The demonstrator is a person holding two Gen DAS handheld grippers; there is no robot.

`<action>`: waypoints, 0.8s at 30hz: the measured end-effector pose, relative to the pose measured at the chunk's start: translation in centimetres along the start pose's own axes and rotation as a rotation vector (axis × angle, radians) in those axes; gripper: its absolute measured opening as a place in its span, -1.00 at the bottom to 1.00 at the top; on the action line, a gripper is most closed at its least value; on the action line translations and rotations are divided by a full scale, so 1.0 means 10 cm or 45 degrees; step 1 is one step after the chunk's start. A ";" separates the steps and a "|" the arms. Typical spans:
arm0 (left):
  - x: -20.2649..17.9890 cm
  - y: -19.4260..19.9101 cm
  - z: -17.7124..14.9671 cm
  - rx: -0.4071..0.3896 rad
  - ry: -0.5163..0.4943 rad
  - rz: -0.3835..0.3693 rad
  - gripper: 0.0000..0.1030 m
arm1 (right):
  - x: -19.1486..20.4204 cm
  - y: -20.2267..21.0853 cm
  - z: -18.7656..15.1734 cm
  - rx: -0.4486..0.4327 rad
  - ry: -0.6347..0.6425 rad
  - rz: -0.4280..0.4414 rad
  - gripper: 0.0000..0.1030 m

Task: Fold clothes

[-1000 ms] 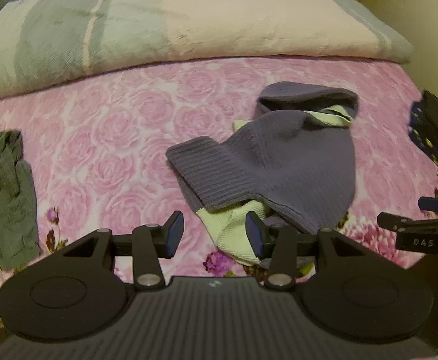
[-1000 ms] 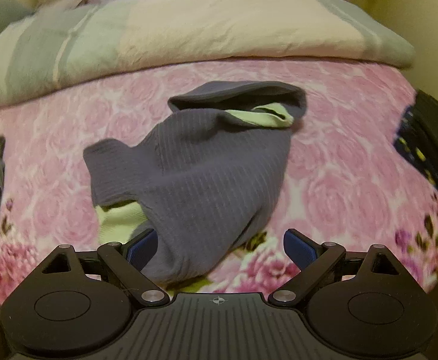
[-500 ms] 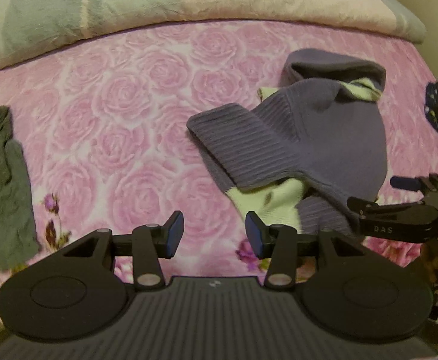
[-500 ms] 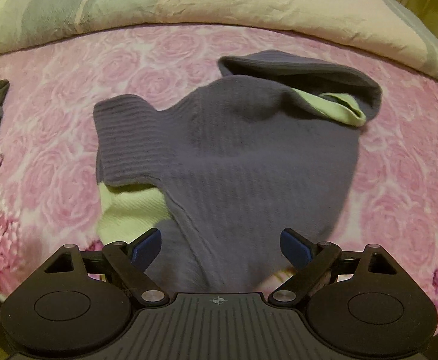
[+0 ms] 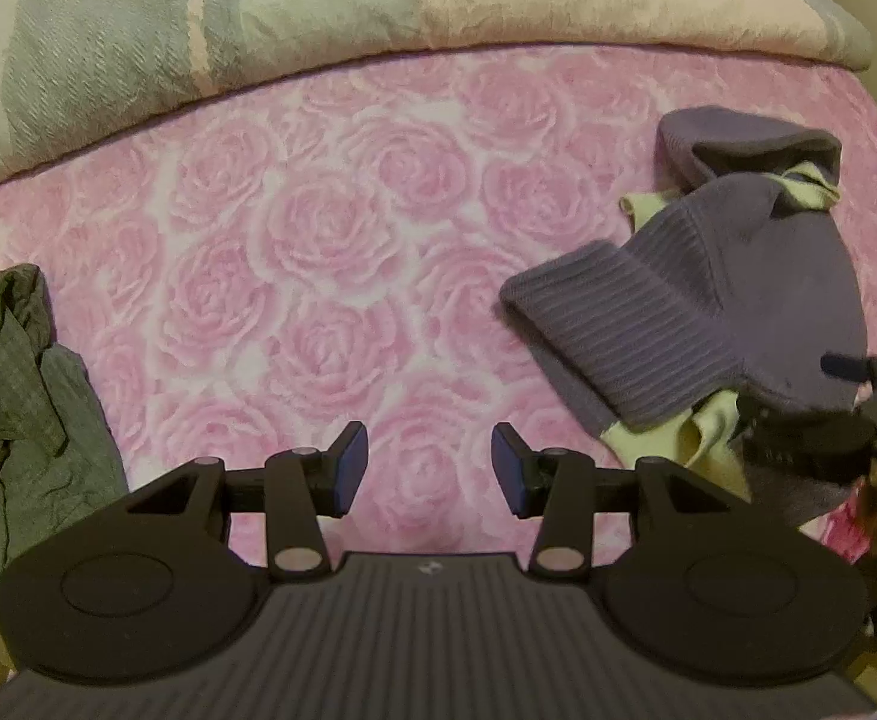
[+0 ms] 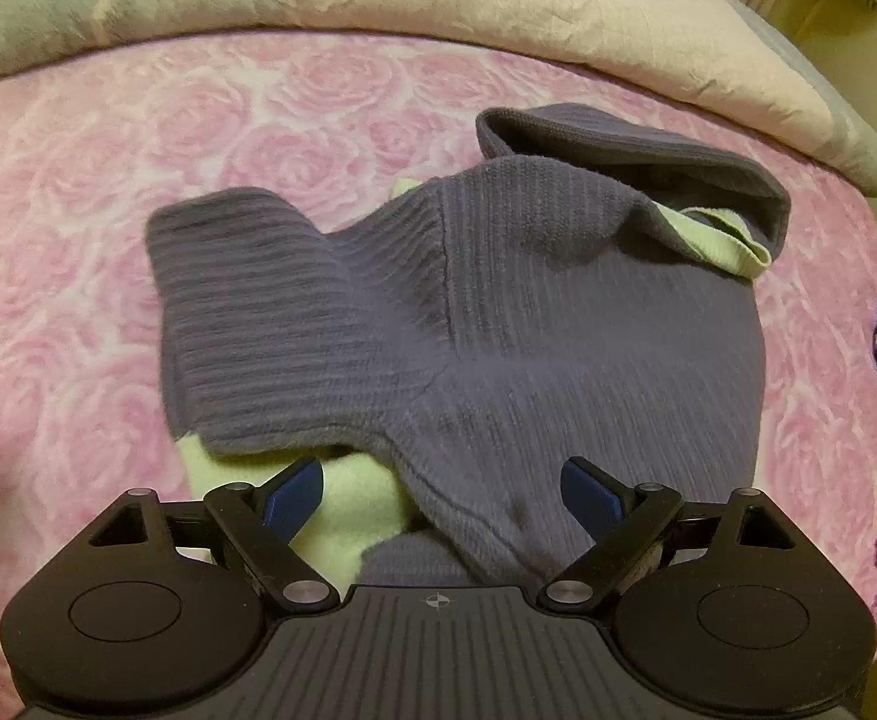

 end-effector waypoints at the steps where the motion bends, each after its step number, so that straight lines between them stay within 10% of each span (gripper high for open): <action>1: 0.00 -0.04 -0.02 0.009 -0.006 -0.006 -0.20 | 0.01 -0.06 0.00 0.013 0.021 -0.030 0.58; 10: -0.19 -0.28 -0.15 0.083 -0.040 -0.011 -0.20 | 0.07 -0.51 -0.13 0.075 0.224 -0.128 0.27; 11: -0.22 -0.28 -0.14 0.082 -0.045 -0.008 -0.20 | 0.03 -0.51 -0.11 0.057 0.197 -0.115 0.08; 12: -0.25 -0.27 -0.11 0.075 -0.049 -0.002 -0.20 | -0.02 -0.50 -0.08 0.034 0.153 -0.099 -0.53; 18: -0.40 -0.11 0.13 0.000 -0.045 0.056 -0.20 | -0.83 0.13 0.24 -0.243 -0.308 0.148 -0.81; 24: -0.65 0.05 0.48 -0.079 -0.024 0.098 -0.20 | -2.87 1.13 0.16 -0.607 -0.983 0.191 -0.83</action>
Point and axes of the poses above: each gripper's, at about its wrist camera, not at the fingertips, and y roughly against the way its jaws point, x to its left, z to its top, the point moved 8 cm from there along -y, roughly the way its jaws point, and after that the axes turned 9 degrees about -y, right-handed, at the moved point
